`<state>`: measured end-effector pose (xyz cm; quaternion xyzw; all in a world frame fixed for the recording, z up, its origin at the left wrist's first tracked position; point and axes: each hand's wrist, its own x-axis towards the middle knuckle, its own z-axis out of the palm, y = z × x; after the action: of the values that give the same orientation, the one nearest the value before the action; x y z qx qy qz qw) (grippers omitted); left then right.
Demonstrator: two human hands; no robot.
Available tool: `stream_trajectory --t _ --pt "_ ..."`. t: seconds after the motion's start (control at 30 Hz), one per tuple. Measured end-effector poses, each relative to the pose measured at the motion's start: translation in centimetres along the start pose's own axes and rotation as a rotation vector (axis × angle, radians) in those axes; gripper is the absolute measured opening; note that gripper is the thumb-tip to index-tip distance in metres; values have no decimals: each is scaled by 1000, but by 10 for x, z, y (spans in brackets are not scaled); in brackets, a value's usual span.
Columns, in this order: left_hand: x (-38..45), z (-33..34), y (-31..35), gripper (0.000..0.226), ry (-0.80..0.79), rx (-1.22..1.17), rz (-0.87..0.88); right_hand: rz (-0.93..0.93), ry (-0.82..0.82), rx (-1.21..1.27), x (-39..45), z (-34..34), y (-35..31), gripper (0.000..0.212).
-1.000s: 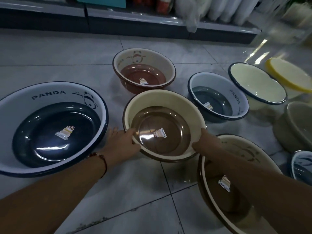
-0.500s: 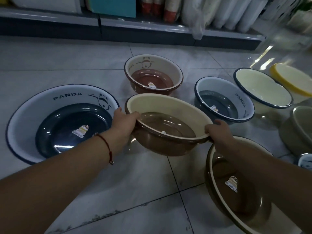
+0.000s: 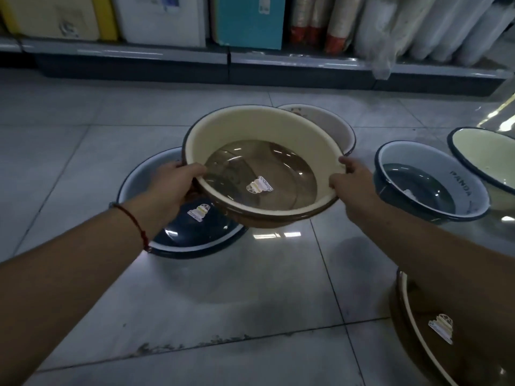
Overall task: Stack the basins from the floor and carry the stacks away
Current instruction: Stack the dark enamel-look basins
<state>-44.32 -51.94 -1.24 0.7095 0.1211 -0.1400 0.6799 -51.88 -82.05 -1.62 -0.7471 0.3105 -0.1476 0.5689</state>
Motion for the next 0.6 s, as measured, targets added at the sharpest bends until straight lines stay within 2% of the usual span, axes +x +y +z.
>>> stream_trajectory --t 0.13,0.3,0.4,0.6 --pt "13 -58 -13 6 200 18 13 -108 -74 -54 -18 58 -12 64" --pt "31 -116 -40 15 318 211 10 -146 -192 -155 -35 111 -8 63" --pt "34 -133 -55 17 334 374 43 -159 -236 -261 -41 129 2 63" --pt "34 -147 -80 35 252 745 91 -138 -315 -488 -43 143 30 66"
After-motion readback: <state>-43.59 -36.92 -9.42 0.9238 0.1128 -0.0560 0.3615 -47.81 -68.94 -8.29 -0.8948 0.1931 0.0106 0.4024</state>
